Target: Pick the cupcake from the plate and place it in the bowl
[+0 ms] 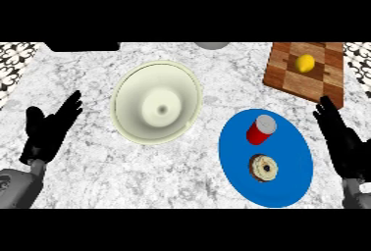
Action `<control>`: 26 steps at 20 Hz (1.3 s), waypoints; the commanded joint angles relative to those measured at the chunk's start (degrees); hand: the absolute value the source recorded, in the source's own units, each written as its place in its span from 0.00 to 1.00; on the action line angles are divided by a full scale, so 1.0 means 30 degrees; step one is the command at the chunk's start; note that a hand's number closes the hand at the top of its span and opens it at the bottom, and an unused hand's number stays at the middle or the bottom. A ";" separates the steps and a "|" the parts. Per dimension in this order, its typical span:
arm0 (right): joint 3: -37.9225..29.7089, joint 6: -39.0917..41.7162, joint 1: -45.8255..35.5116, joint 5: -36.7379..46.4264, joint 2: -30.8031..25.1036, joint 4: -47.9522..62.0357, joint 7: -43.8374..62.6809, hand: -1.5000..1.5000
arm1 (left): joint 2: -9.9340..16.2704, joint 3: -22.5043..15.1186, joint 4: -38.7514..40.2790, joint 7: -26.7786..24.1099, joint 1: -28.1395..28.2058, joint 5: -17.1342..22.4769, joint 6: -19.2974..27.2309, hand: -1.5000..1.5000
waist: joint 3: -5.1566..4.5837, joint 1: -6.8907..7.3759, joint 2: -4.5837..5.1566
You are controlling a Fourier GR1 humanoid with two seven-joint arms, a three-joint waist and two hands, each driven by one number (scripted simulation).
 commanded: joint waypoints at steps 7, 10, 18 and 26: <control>0.0521 0.1355 -0.0584 0.6359 -0.5568 -0.2333 -0.2806 1.00 | -0.2496 -0.1662 -0.3025 -0.1874 -0.0915 -0.0514 -0.1107 0.50 | -0.0678 -0.0192 -0.0394; 0.2338 0.1433 0.0898 0.3777 0.0059 -0.1906 -0.3599 0.00 | -0.3203 -0.2309 -0.4990 -0.2603 0.0394 -0.0917 -0.1427 0.50 | -0.0158 0.0470 -0.0056; 0.4506 0.1601 -0.1576 0.9626 -0.2203 -0.1464 -0.2445 0.00 | -0.4475 -0.2703 -0.3740 -0.2823 -0.0198 -0.1943 -0.1375 0.50 | -0.0202 0.0469 -0.0007; 0.6844 0.8548 -0.4154 1.1486 -0.7146 -0.4314 0.5337 0.00 | -0.4226 -0.2426 -0.4493 -0.2242 -0.0296 -0.1946 -0.1352 0.50 | -0.0303 0.0672 -0.0089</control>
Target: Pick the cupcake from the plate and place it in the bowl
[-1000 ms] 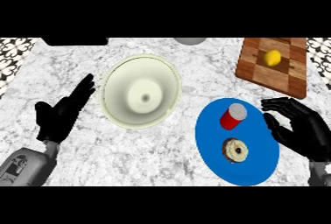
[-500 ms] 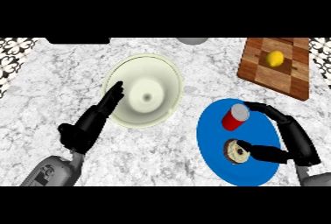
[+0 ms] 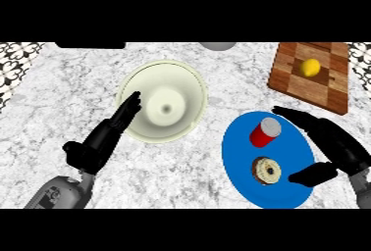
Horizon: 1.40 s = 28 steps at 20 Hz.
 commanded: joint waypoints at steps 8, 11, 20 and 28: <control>0.1343 1.1267 -0.4208 -0.5268 -0.1873 -0.3690 1.1338 0.00 | -0.0541 -0.0227 0.0229 -0.0197 0.0309 -0.0669 0.0043 0.50 | 0.0017 -0.0120 -0.0004; 0.1710 1.2134 -0.5172 -0.6228 -0.0038 -0.3035 1.3984 0.00 | -0.0330 0.0665 0.0314 0.0504 -0.0412 -0.0343 -0.0494 0.50 | 0.0058 -0.0107 0.0059; 0.2642 1.1316 -0.3460 -0.3602 0.2797 -0.4334 1.6436 0.00 | -0.1324 0.0915 -0.0476 0.0518 0.1180 -0.1579 -0.0797 0.50 | 0.0093 -0.0239 0.0038; 0.2946 1.0118 -0.1506 0.1022 0.4136 -0.5449 1.4888 0.00 | -0.1686 0.2225 0.0347 -0.0504 0.1424 -0.1795 -0.2266 0.50 | 0.0094 -0.0296 0.0046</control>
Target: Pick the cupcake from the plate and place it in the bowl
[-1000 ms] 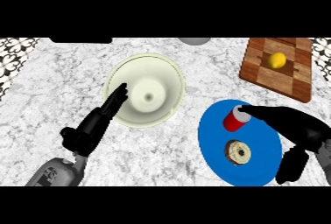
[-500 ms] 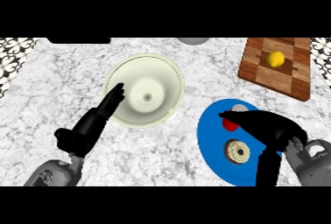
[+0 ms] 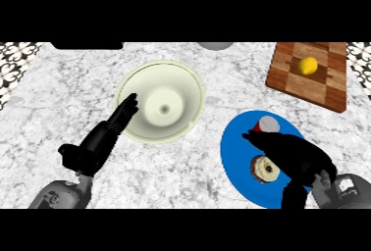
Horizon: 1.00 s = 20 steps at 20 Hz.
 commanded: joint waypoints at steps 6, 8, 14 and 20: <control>0.1128 -0.1900 0.2658 0.6358 0.1081 -0.0552 -0.2057 0.00 | -0.1000 -0.0061 -0.1330 0.0948 0.0951 -0.1227 0.0053 0.50 | 0.0017 0.0018 -0.0004; 0.0171 -0.1274 0.1823 0.6793 0.1248 0.0579 -0.3013 0.00 | -0.0869 0.0975 0.0250 -0.0056 0.0172 -0.0899 -0.1307 0.50 | 0.0008 0.0006 0.0031; -0.0086 -0.2697 0.3167 0.9448 0.1735 0.2336 -0.4697 0.00 | -0.1791 0.0600 -0.0656 0.0244 0.0941 -0.2377 -0.0694 0.50 | 0.0012 0.0034 0.0026; -0.1096 -0.2331 0.3134 0.9911 0.2476 0.4359 -0.6268 0.00 | -0.1757 0.2189 -0.0092 0.1030 0.0014 -0.1604 -0.1870 0.50 | 0.0012 0.0032 0.0047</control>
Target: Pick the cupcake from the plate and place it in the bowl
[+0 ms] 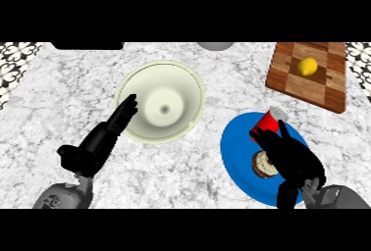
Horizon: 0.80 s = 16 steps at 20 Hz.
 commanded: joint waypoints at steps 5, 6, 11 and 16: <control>-0.0842 -0.0273 -0.0900 0.1554 0.1463 0.3740 -0.2382 0.00 | 0.0137 0.1161 -0.0149 0.0181 -0.0188 -0.0125 -0.1187 0.50 | 0.0088 0.0072 0.0119; -0.1136 -0.0468 -0.1202 0.1496 0.1597 0.4546 -0.2967 0.00 | -0.1274 0.0213 0.0532 0.0200 -0.0525 -0.0861 -0.0191 0.50 | 0.0089 0.0049 0.0131; -0.1793 -0.0875 0.0361 0.1339 0.1104 0.3448 -0.5004 1.00 | -0.1065 0.0481 -0.1022 0.0935 0.0467 -0.1033 -0.0345 0.50 | 0.0091 0.0022 0.0101; -0.1507 -0.2448 0.0084 0.3890 0.1876 0.4261 -0.6625 1.00 | -0.1799 0.0834 0.1129 -0.0670 -0.0187 -0.1852 -0.0874 0.50 | 0.0086 -0.0034 0.0110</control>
